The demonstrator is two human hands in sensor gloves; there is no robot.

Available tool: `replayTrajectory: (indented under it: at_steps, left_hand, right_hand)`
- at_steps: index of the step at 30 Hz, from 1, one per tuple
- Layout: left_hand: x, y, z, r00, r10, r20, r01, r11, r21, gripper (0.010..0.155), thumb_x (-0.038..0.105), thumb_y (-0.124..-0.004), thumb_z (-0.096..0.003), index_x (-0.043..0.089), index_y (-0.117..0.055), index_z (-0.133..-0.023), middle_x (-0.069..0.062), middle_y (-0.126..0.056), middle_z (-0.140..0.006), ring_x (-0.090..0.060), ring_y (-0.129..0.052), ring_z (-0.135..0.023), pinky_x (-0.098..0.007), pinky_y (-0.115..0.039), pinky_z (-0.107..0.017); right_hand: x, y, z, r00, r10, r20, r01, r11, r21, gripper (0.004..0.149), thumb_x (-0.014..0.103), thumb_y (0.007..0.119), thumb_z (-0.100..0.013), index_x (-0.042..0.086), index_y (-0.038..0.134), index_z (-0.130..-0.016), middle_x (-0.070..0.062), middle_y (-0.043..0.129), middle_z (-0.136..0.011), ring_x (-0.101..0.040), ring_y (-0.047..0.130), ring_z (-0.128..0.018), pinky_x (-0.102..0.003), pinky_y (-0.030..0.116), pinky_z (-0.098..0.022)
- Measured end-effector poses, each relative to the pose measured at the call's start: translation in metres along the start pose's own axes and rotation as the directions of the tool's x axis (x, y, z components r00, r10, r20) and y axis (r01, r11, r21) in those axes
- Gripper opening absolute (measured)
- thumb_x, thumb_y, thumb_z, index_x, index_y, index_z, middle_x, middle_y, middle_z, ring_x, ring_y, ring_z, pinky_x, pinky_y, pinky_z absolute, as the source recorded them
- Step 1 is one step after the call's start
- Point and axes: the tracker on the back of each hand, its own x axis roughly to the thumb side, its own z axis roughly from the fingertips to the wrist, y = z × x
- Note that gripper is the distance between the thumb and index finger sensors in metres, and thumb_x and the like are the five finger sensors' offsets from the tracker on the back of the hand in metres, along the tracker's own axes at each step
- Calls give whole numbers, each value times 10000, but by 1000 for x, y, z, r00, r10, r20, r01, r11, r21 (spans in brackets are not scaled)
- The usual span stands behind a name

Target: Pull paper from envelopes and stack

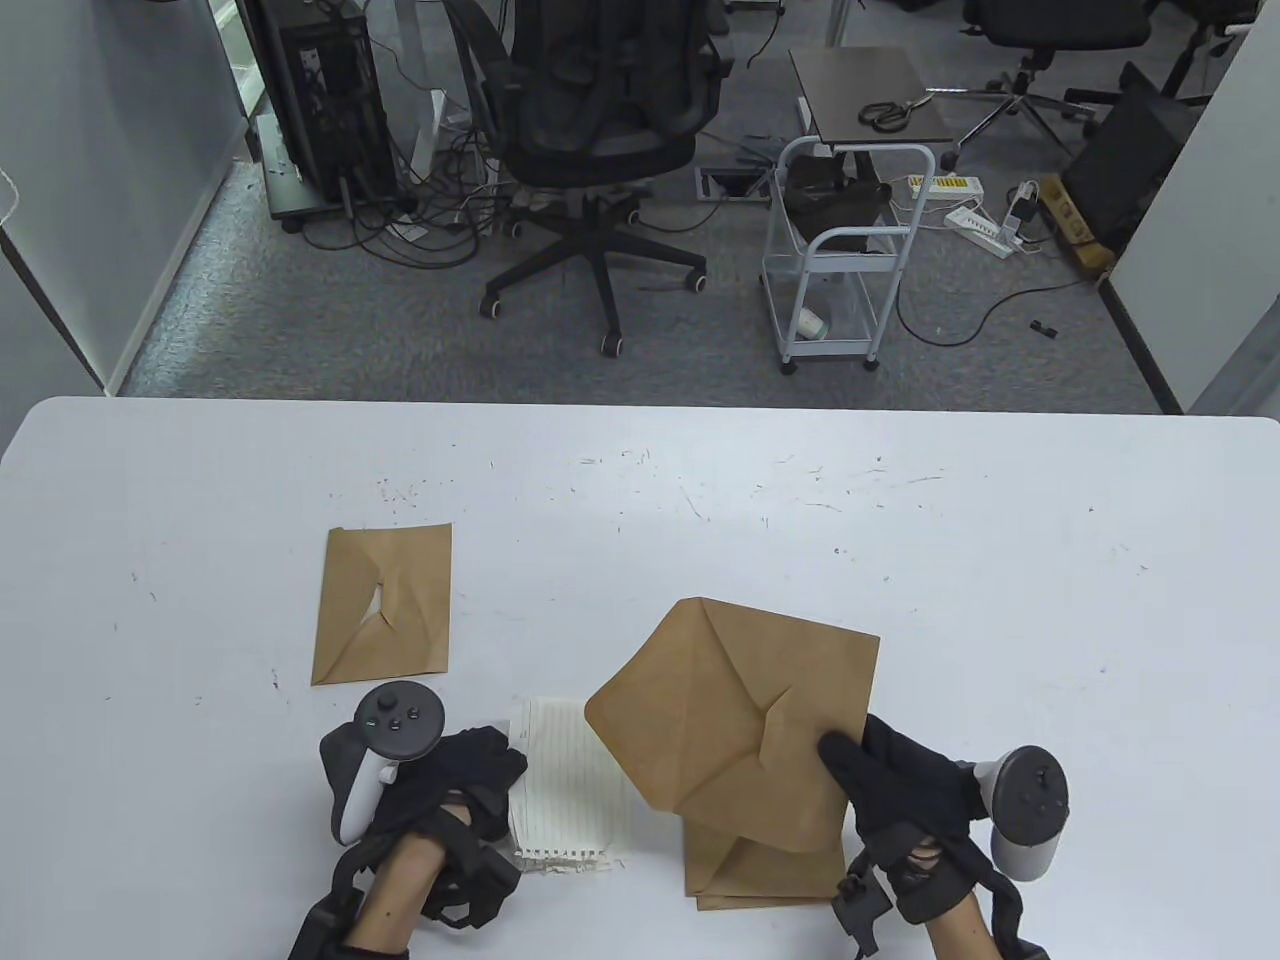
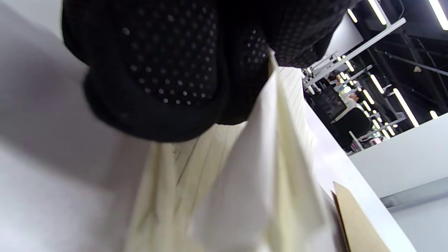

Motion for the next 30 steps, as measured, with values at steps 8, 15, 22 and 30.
replayTrajectory:
  at_steps: [8, 15, 22, 30]
  left_hand:
    - [5, 3, 9, 984, -177, -29, 179, 980, 88, 599, 434, -873, -331, -11, -904, -730, -113, -1085, -437, -230, -1075, -216, -480, -802, -476]
    - [20, 11, 28, 940, -339, -34, 335, 899, 281, 639, 477, -863, -331, -27, -926, -719, -139, -1102, -446, -259, -1093, -228, -489, -804, -481]
    - [55, -5, 62, 871, 17, 490, -172, 946, 273, 832, 683, -661, -331, -17, -966, -662, -152, -1123, -384, -281, -1086, -174, -490, -822, -455]
    - [79, -47, 59, 658, 490, 572, -416, 869, -266, 643, 516, -786, -389, 10, -900, -768, -147, -1090, -546, -286, -1085, -312, -512, -781, -518]
  right_hand:
    - [0, 0, 0, 1000, 7, -6, -7, 1000, 3, 400, 312, 803, -448, -5, 866, -685, -190, 991, -417, -190, 969, -215, -420, 841, -204]
    - [0, 0, 0, 1000, 2, 3, -2, 1000, 9, 400, 312, 802, -448, -4, 866, -685, -189, 991, -417, -190, 969, -215, -420, 841, -204]
    - [-1, 19, -4, 969, -241, 56, 228, 958, 175, 398, 325, 792, -455, 18, 862, -699, -173, 993, -437, -179, 972, -234, -411, 846, -218]
    - [-6, 38, -6, 970, -242, 11, 230, 935, 270, 401, 320, 789, -458, 15, 857, -709, -182, 993, -455, -193, 979, -249, -421, 846, -228]
